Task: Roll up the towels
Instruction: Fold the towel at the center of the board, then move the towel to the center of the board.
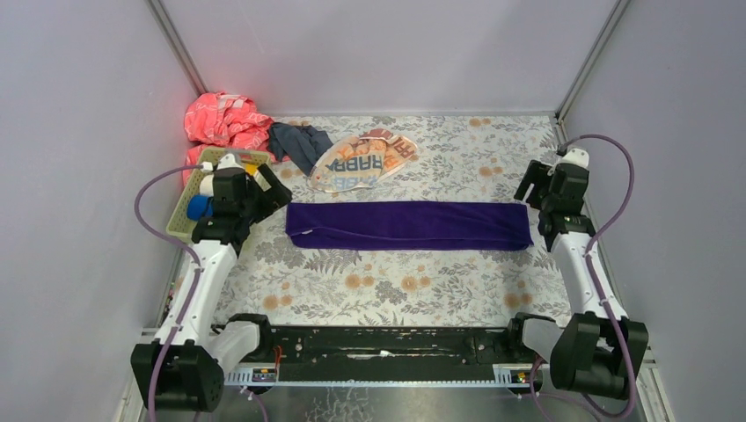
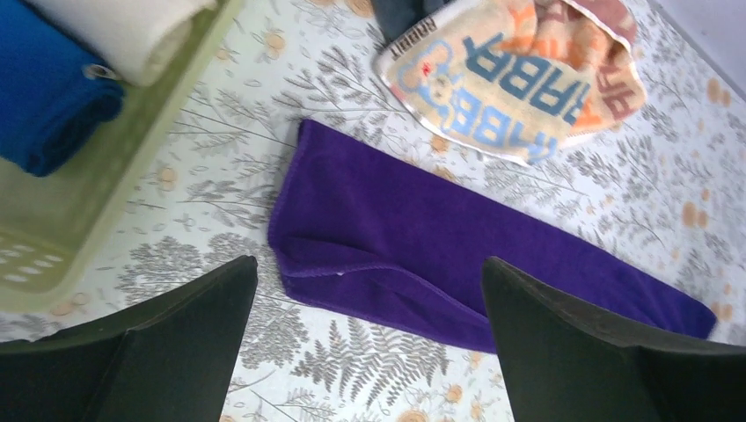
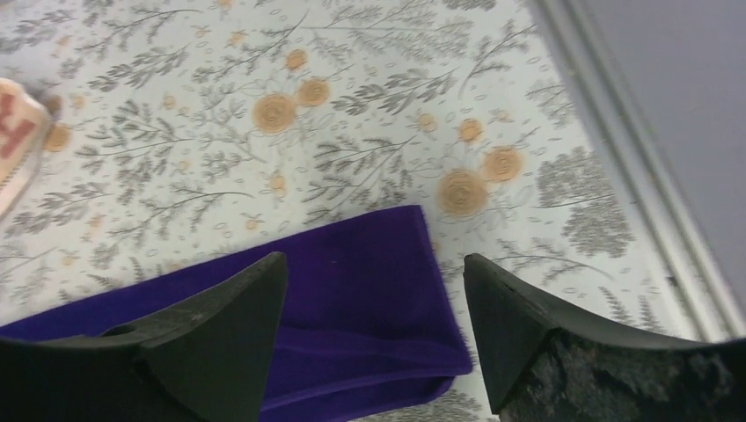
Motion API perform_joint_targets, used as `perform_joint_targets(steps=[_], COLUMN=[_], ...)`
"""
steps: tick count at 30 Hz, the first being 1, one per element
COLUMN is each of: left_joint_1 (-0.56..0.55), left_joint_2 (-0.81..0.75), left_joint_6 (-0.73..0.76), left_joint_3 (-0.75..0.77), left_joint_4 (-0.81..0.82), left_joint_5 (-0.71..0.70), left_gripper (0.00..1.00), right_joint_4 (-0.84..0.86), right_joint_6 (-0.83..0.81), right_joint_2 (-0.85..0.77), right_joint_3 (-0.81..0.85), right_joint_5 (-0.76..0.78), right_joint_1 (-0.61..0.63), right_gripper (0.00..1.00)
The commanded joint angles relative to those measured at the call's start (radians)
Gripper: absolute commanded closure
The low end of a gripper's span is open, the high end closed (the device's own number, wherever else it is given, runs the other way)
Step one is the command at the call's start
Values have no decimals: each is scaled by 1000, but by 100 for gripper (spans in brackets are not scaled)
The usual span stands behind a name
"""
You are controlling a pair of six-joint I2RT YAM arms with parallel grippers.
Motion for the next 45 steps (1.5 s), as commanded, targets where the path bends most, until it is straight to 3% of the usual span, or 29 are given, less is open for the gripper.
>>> perform_joint_targets(steps=[1, 5, 14, 21, 30, 36, 45], left_joint_1=[4, -28, -84, -62, -39, -62, -154], left_joint_2=[51, 241, 582, 776, 1001, 882, 468], left_joint_6=[-105, -162, -189, -137, -64, -33, -121], left_joint_3=[-28, 22, 156, 259, 481, 487, 183], left_joint_4=[91, 149, 206, 147, 57, 31, 31], left_joint_5=[188, 250, 184, 33, -22, -38, -33], left_gripper=[7, 9, 14, 18, 20, 20, 16], right_joint_4=[-25, -33, 53, 47, 7, -63, -21], right_joint_6=[167, 196, 234, 226, 246, 210, 271], right_joint_2=[86, 217, 464, 669, 855, 788, 473], right_joint_3=[69, 104, 118, 215, 387, 442, 222], right_joint_5=[-110, -182, -250, -259, -288, -348, -366], right_joint_1=[-3, -3, -16, -41, -67, -68, -67], right_gripper=[20, 20, 21, 22, 23, 23, 21])
